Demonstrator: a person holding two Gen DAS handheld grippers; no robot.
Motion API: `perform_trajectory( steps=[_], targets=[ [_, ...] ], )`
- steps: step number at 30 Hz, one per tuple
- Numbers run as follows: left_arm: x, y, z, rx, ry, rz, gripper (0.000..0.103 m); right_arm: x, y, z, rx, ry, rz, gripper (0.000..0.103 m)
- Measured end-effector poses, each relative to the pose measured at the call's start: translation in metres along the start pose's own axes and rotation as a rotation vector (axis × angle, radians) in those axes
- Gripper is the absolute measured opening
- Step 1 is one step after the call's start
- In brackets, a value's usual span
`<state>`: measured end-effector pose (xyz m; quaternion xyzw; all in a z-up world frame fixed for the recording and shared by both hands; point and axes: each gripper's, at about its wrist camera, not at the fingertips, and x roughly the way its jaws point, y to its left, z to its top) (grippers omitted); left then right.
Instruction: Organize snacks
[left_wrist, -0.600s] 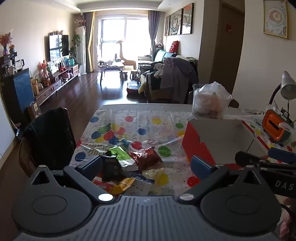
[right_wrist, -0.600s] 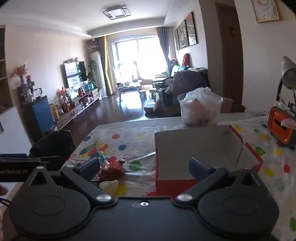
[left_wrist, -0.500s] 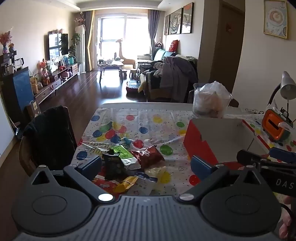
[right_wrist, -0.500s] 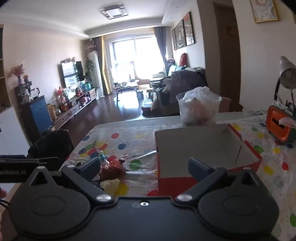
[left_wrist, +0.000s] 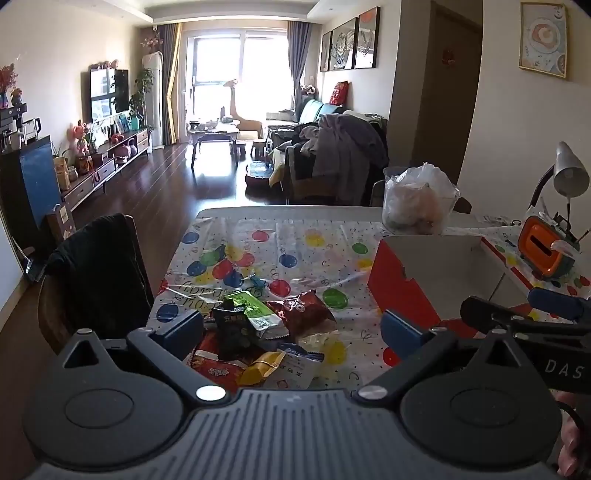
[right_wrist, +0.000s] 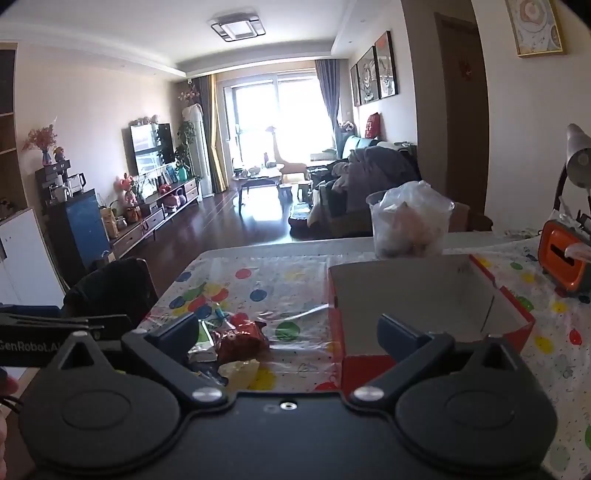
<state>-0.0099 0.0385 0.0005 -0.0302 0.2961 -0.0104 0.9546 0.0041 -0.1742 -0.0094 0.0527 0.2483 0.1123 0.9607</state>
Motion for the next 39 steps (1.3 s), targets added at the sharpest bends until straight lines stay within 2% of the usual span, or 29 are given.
perform_trajectory(
  steps=[16,39],
  targets=[
    [-0.001,0.0035,0.0031,-0.002,-0.013,-0.012,0.103,0.0048,-0.0005,0.0028,-0.014,0.033,-0.03,0.103],
    [0.0001,0.0041,0.0035,-0.002,-0.005,-0.009,0.103,0.0067,0.0,0.004,-0.025,0.052,-0.023,0.103]
  ],
)
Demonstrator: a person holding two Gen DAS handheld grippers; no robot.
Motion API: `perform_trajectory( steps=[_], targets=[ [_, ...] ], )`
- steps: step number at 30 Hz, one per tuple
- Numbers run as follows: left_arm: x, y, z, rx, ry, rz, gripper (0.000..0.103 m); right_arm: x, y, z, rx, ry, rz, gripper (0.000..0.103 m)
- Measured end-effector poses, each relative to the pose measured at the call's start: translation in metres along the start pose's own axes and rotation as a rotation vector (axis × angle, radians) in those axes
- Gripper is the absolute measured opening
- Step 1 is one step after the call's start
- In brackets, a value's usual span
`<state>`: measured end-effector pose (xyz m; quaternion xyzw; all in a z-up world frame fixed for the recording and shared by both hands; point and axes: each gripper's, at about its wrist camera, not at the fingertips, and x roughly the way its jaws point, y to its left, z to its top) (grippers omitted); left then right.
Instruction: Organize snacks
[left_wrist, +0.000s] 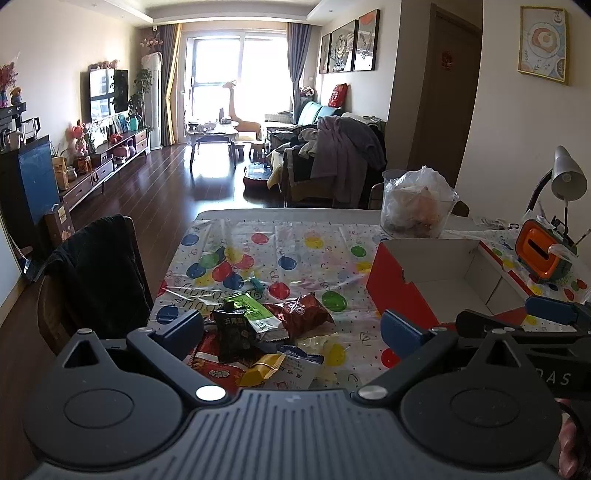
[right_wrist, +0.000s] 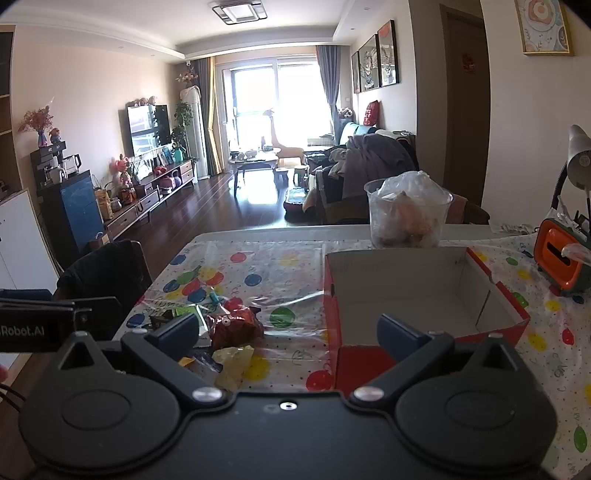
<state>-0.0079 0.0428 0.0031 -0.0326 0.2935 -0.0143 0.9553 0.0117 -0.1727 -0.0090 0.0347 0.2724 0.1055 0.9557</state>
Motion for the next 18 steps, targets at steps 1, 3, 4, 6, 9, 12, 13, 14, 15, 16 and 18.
perform_trajectory(
  steps=[1,3,4,6,9,12,13,14,15,16,18],
  targets=[
    [-0.0003,0.0002,-0.0001,0.0,-0.001,-0.001,0.103,-0.0001,-0.0001,-0.0001,-0.001,-0.003,0.0,0.103],
    [-0.0009,0.0003,-0.0005,0.0,-0.002,0.001,0.103,0.0,0.0001,-0.0001,-0.002,-0.004,0.001,0.103],
    [-0.0009,0.0002,-0.0006,-0.001,-0.002,0.0,0.103,-0.0001,0.0001,-0.0001,-0.002,-0.004,0.0,0.103],
    [-0.0015,0.0003,-0.0007,-0.002,-0.004,0.001,0.103,-0.0002,0.0,0.0,-0.003,-0.005,0.002,0.103],
    [-0.0023,0.0005,-0.0008,-0.002,-0.003,0.002,0.103,-0.0014,0.0001,-0.0002,-0.007,-0.007,0.003,0.103],
    [-0.0026,0.0005,-0.0009,-0.003,-0.007,0.003,0.103,-0.0016,0.0003,-0.0003,-0.008,-0.007,0.005,0.103],
    [-0.0032,0.0008,-0.0011,-0.004,-0.008,0.005,0.103,-0.0016,0.0003,-0.0004,-0.008,-0.007,0.006,0.103],
    [-0.0041,0.0015,-0.0013,-0.007,-0.009,0.007,0.103,-0.0016,0.0004,-0.0002,-0.011,-0.005,0.01,0.103],
    [-0.0043,0.002,-0.0015,-0.009,-0.01,0.008,0.103,-0.0013,0.0005,0.0001,-0.013,-0.003,0.014,0.103],
    [-0.0048,0.0029,-0.002,-0.012,-0.011,0.008,0.103,-0.0014,0.001,0.0006,-0.016,-0.001,0.015,0.103],
    [-0.0045,0.0036,-0.0024,-0.013,-0.009,0.011,0.103,-0.0006,0.0016,0.0007,-0.02,0.002,0.018,0.103]
  ],
)
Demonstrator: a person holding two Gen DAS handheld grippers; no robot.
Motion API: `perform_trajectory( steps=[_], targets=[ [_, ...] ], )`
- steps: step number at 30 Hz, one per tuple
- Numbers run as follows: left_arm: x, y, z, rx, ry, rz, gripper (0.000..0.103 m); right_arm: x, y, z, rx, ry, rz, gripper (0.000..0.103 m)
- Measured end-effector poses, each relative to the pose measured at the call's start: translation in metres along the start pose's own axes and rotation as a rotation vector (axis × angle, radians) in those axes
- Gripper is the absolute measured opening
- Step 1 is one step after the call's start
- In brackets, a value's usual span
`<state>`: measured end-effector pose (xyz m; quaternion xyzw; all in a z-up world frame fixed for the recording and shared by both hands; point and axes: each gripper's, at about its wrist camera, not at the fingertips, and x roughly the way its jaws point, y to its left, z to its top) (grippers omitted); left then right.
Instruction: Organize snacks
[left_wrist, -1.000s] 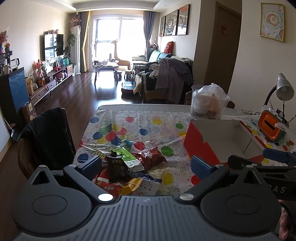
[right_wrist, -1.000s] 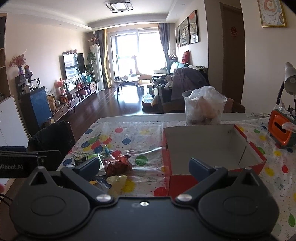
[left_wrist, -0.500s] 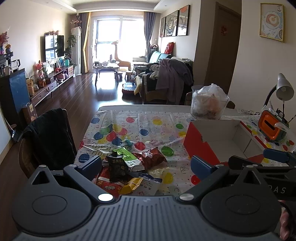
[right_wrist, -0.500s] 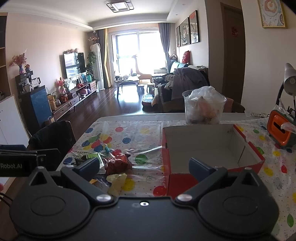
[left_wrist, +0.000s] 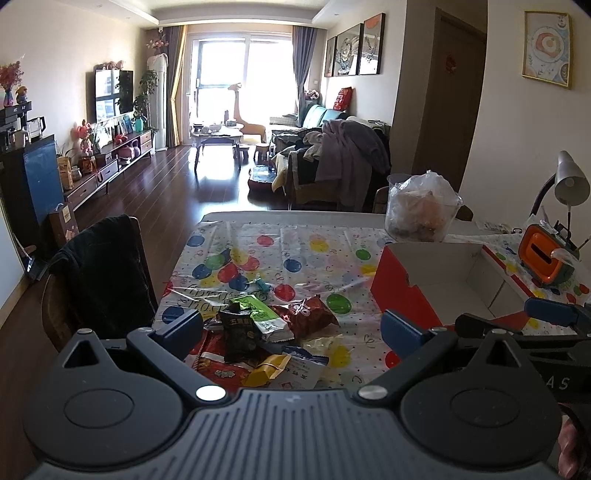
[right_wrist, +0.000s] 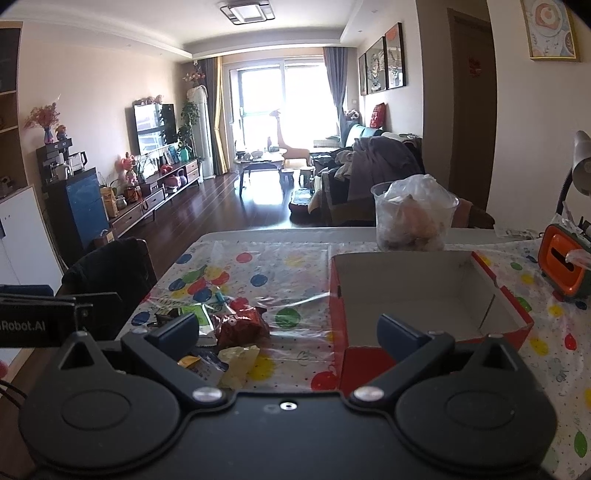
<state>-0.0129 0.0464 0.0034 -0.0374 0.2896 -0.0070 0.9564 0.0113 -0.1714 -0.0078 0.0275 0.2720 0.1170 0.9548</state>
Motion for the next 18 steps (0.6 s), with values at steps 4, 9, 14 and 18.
perform_trajectory(
  steps=[4,9,14,18],
  targets=[
    [0.002,0.008,-0.002,-0.022,0.016,0.003,0.103,0.003,0.002,0.0,-0.01,0.012,0.008,0.103],
    [0.011,0.013,-0.003,-0.031,0.044,0.035,0.103,0.012,0.009,0.0,-0.04,0.027,0.039,0.103],
    [0.02,0.021,-0.001,-0.033,0.057,0.056,0.103,0.025,0.015,0.001,-0.072,0.054,0.075,0.103],
    [0.031,0.03,-0.001,0.015,0.047,0.06,0.103,0.043,0.014,0.0,-0.091,0.088,0.097,0.103]
  ],
)
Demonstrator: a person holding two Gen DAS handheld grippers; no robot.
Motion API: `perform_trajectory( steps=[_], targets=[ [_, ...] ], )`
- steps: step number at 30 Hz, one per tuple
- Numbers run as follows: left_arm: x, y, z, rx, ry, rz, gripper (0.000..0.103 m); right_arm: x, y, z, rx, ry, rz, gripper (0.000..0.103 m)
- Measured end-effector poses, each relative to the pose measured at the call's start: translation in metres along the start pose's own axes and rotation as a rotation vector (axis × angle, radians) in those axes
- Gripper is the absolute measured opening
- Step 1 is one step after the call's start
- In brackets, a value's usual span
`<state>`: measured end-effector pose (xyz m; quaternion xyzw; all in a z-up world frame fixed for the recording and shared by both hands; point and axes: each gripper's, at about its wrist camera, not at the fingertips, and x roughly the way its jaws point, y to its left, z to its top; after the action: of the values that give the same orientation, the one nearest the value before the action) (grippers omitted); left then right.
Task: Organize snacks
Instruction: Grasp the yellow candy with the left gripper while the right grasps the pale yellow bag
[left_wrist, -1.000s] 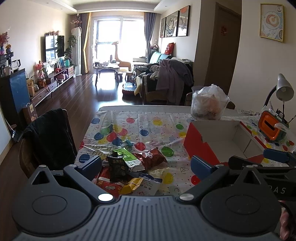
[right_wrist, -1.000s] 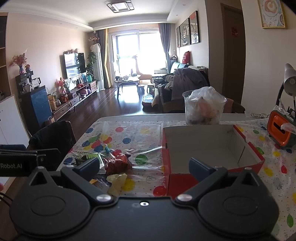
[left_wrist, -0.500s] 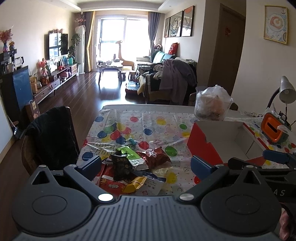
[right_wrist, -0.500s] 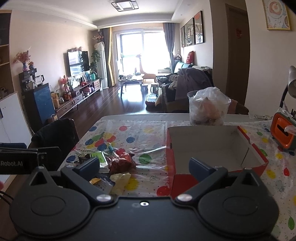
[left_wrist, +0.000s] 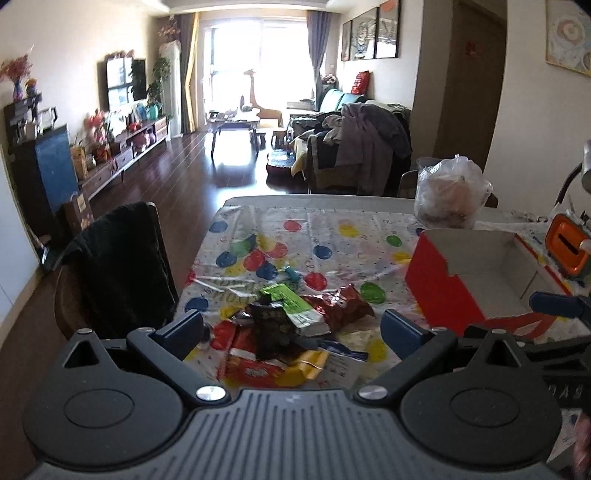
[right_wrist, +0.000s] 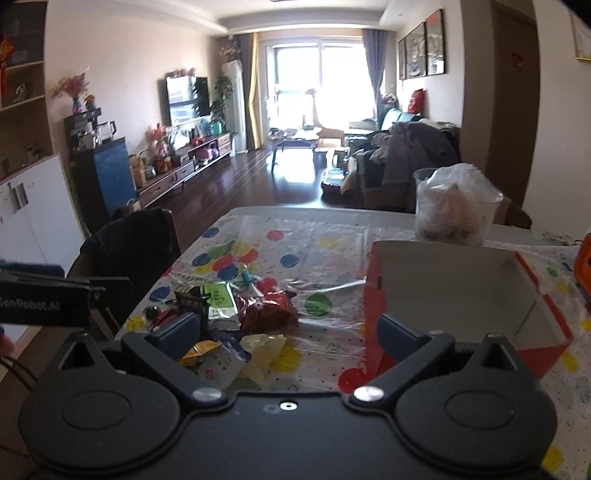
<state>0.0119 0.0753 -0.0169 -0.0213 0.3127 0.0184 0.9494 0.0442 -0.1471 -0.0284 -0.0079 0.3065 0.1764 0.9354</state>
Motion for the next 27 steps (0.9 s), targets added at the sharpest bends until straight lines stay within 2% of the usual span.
perform_trajectory(
  steps=[13,19,21,24,27],
  targets=[
    [0.061,0.003,-0.026,0.165,0.109,-0.076,0.102,0.073,-0.009,-0.004,-0.047,0.151,0.062,0.098],
    [0.088,-0.005,-0.032,0.221,0.156,-0.1,0.091,0.115,-0.012,0.002,0.007,0.236,0.059,0.093],
    [0.095,-0.007,-0.032,0.23,0.162,-0.107,0.088,0.133,-0.014,0.003,0.065,0.292,0.061,0.086],
    [0.107,-0.01,-0.033,0.244,0.173,-0.106,0.083,0.154,-0.017,0.002,0.146,0.358,0.053,0.085],
    [0.118,-0.012,-0.033,0.257,0.197,-0.108,0.07,0.173,-0.018,-0.001,0.214,0.407,0.052,0.084]
  ],
)
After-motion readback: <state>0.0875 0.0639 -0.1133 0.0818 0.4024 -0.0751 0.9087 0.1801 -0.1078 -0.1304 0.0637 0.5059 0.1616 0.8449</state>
